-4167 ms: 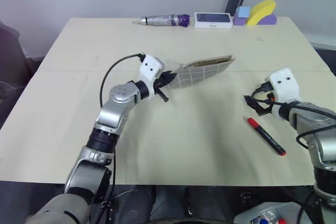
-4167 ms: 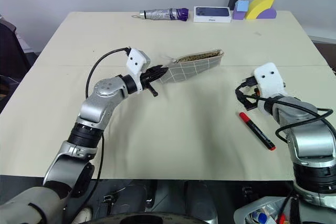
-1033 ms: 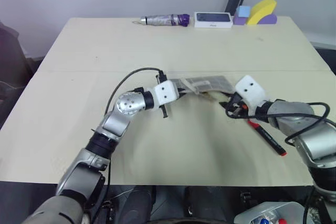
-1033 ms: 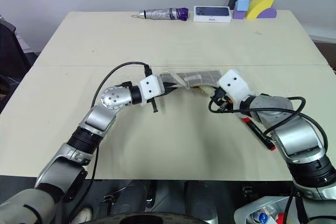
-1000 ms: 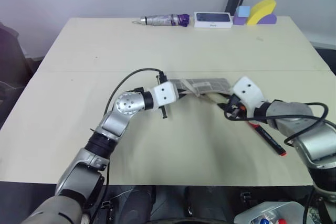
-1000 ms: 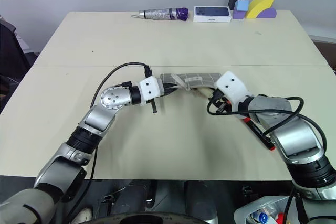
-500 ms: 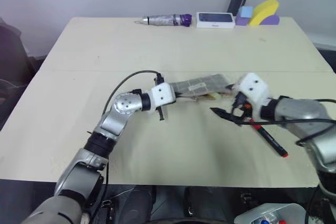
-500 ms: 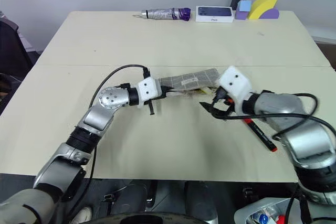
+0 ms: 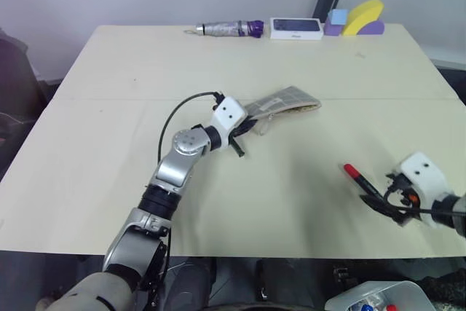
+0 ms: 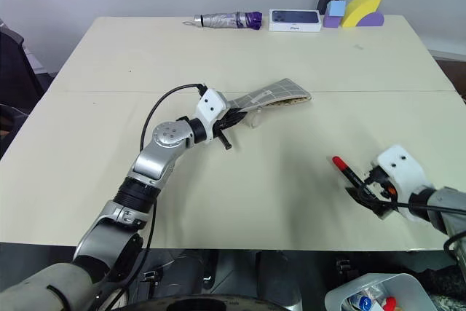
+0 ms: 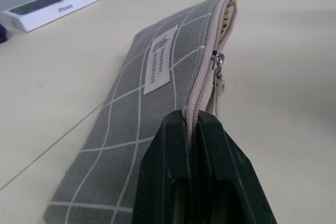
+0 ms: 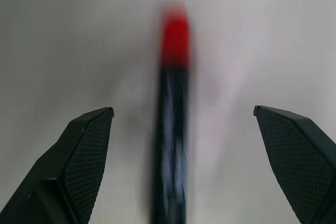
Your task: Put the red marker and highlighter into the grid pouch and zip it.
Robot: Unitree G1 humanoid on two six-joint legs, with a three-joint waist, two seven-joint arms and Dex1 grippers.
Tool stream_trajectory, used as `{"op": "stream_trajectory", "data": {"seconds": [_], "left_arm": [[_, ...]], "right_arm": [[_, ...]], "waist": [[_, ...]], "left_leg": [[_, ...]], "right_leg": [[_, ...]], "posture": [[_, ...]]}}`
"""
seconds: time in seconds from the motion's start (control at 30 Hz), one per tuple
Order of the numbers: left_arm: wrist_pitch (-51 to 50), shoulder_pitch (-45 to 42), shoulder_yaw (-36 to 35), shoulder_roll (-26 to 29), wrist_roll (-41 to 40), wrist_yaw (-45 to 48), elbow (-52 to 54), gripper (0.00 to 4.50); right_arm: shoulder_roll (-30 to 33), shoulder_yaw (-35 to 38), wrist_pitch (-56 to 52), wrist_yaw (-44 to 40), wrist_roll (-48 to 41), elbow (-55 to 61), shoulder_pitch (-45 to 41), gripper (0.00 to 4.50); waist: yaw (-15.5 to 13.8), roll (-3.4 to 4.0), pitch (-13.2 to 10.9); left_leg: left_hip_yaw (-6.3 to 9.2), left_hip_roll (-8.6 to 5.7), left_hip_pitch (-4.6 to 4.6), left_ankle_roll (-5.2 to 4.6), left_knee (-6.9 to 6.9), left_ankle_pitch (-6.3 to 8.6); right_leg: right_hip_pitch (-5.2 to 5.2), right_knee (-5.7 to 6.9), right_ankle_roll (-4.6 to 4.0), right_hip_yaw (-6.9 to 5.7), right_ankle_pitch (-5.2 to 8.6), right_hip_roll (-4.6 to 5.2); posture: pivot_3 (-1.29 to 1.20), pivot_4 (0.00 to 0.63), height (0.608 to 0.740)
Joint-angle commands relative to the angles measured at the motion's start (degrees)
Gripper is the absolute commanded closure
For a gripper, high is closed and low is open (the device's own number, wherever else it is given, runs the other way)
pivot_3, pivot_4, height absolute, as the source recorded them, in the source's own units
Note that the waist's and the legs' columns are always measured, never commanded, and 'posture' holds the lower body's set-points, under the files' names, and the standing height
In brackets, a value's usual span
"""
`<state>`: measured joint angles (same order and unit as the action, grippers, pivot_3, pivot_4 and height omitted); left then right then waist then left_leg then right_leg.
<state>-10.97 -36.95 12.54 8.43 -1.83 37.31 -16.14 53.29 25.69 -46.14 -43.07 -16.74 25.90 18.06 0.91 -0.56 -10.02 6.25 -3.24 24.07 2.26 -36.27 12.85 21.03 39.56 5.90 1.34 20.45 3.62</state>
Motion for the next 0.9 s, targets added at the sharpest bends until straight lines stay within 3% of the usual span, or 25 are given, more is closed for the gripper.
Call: {"op": "stream_trajectory", "data": {"seconds": [0.03, 0.13, 0.33, 0.37, 0.6, 0.73, 0.9], "left_arm": [[0.7, -1.3, 0.0, -0.1, -1.0, 1.3, 1.3, 4.5], [0.6, -0.8, 0.1, 0.1, -1.0, 2.0, 2.0, 4.5], [0.2, 0.1, -0.1, 0.4, -1.1, 2.4, 3.3, 4.5], [0.2, 0.2, -0.2, 0.4, -1.2, 2.4, 3.5, 4.5], [0.0, 0.6, -0.4, 0.6, -1.6, 3.0, 4.9, 4.5], [-0.4, 0.6, 0.0, 0.3, -1.7, 3.4, 5.7, 4.5], [-0.9, 0.6, 0.3, 0.2, -2.0, 3.7, 6.8, 4.5]], "right_arm": [[-1.8, 1.9, 0.6, 1.0, -0.2, 0.0, -0.1, 0.06], [-2.8, 1.8, 0.4, -0.3, -1.5, 0.0, 1.0, 0.9], [-2.3, 1.7, -0.6, -0.5, -3.5, 1.4, -1.3, 4.09], [-1.6, 1.2, 0.1, 0.1, -2.8, 1.6, -2.7, 4.25], [-0.3, -2.8, 0.8, 1.2, -4.9, 7.4, -16.0, 4.25], [0.3, -10.3, -0.9, 3.5, -3.3, 8.2, -24.4, 4.25], [0.7, -15.4, -2.0, 4.9, -1.8, 7.4, -28.4, 4.25]], "waist": [[0.0, 0.0, 0.0], [-0.3, -0.01, 0.0], [-0.3, -0.02, 0.0], [-0.2, -0.01, 0.0], [0.1, 0.02, 0.0], [-0.3, -0.04, 0.0], [-0.5, -0.04, 0.0]], "left_leg": [[0.0, 0.02, -0.09, 0.0, 0.01, 0.0], [0.03, 0.02, -0.3, 0.0, 0.04, 0.0], [0.03, 0.01, -0.49, -0.03, 0.08, 0.03], [0.03, 0.01, -0.51, -0.03, 0.09, 0.03], [0.0, 0.02, -0.54, -0.03, 0.11, 0.02], [0.06, 0.01, -0.52, -0.03, 0.14, 0.02], [0.06, -0.03, -0.46, -0.05, 0.13, 0.04]], "right_leg": [[-0.08, 0.0, 0.0, 0.0, 0.0, -0.02], [-0.34, -0.1, 0.0, -0.01, 0.0, -0.02], [-0.58, -0.22, 0.01, -0.02, 0.0, 0.0], [-0.58, -0.22, 0.01, -0.01, 0.0, 0.0], [-0.56, -0.21, 0.01, 0.02, 0.0, -0.01], [-0.6, -0.3, 0.01, -0.04, 0.01, 0.01], [-0.59, -0.36, 0.01, -0.05, 0.01, 0.07]], "posture": [[0.0, 0.15, 0.74], [0.0, 0.15, 0.74], [0.0, 0.15, 0.74], [0.0, 0.15, 0.74], [0.0, 0.15, 0.74], [0.0, 0.15, 0.74], [0.0, 0.15, 0.74]]}}
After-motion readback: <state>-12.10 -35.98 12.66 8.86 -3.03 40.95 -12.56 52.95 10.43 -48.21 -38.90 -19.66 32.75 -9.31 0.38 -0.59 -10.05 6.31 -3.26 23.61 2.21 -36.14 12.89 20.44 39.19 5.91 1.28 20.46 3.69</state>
